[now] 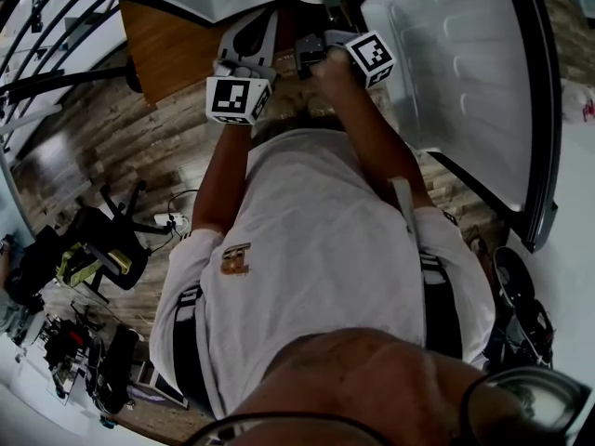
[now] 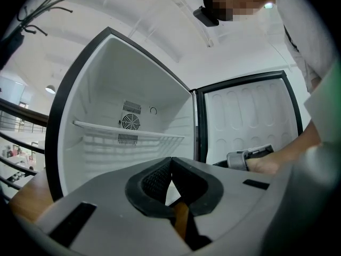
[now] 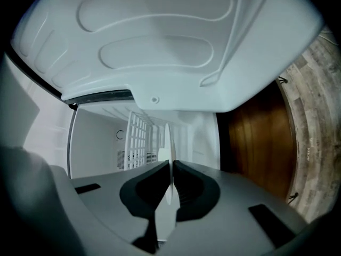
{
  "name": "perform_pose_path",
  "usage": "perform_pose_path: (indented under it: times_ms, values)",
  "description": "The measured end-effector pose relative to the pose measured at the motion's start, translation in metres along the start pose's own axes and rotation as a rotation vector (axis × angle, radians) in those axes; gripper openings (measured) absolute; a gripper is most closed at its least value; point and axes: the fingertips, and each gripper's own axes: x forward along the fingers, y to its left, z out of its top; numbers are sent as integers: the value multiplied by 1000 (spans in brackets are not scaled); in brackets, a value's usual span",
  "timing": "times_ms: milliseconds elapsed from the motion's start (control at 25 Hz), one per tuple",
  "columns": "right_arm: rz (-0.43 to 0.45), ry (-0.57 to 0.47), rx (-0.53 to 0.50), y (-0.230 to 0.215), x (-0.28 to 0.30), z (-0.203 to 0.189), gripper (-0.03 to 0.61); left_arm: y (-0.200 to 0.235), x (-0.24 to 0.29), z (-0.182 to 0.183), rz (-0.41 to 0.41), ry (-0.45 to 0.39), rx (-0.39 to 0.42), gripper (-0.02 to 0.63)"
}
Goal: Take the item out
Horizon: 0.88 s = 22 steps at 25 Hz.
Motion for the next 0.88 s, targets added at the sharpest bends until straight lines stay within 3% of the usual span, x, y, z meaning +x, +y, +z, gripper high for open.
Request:
perform_pose_path:
  times_ms: [480,880]
  values:
    - [54,128,-41,44,-36,-17,43,-11,-15,13,-34,-35,2,18]
    - [10,256,-97,51,-53,-15,43,-22,-19,32,-70,-68,7,18]
